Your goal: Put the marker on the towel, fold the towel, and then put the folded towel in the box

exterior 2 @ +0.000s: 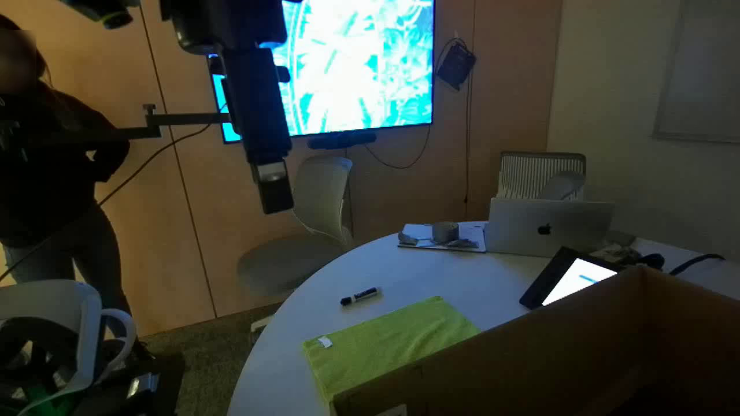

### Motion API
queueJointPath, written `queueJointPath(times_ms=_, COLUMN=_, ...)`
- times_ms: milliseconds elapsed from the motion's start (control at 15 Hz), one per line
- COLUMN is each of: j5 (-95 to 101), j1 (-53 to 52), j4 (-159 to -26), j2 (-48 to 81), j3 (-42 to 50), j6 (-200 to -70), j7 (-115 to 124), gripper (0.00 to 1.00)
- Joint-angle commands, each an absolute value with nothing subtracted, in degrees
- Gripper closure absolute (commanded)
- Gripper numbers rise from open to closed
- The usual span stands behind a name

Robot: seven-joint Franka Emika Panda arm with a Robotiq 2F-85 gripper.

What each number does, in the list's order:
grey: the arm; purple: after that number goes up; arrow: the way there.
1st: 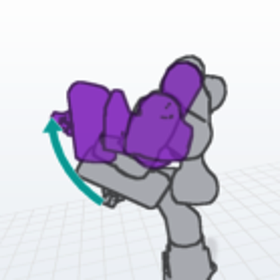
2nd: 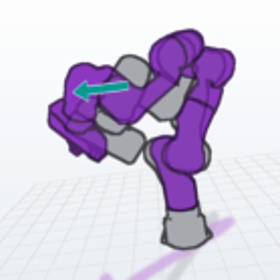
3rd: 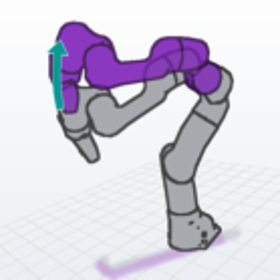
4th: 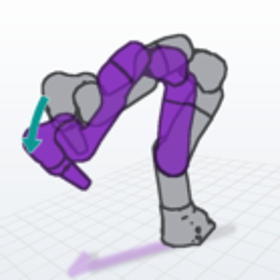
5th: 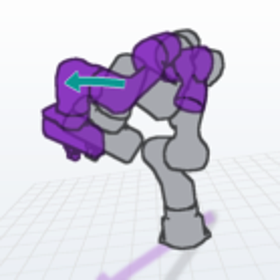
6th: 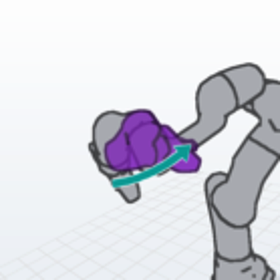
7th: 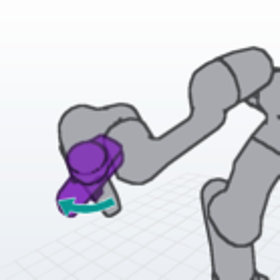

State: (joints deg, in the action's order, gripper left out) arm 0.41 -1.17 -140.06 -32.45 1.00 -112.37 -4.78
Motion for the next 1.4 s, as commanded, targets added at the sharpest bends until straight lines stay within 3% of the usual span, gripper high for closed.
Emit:
queueJointPath(times_ms=0, j5=0.4, j1=-1.1, j4=-139.7, j2=-32.4, j3=1.0, j6=-112.2, j7=-4.8, gripper=0.0)
queueJointPath(times_ms=467, j5=0.3, j1=-1.6, j4=-138.9, j2=-30.2, j3=0.4, j6=-113.7, j7=-4.7, gripper=0.0)
queueJointPath(times_ms=1333, j5=2.6, j1=-11.5, j4=-130.5, j2=7.8, j3=-11.4, j6=-148.0, j7=-2.9, gripper=0.0)
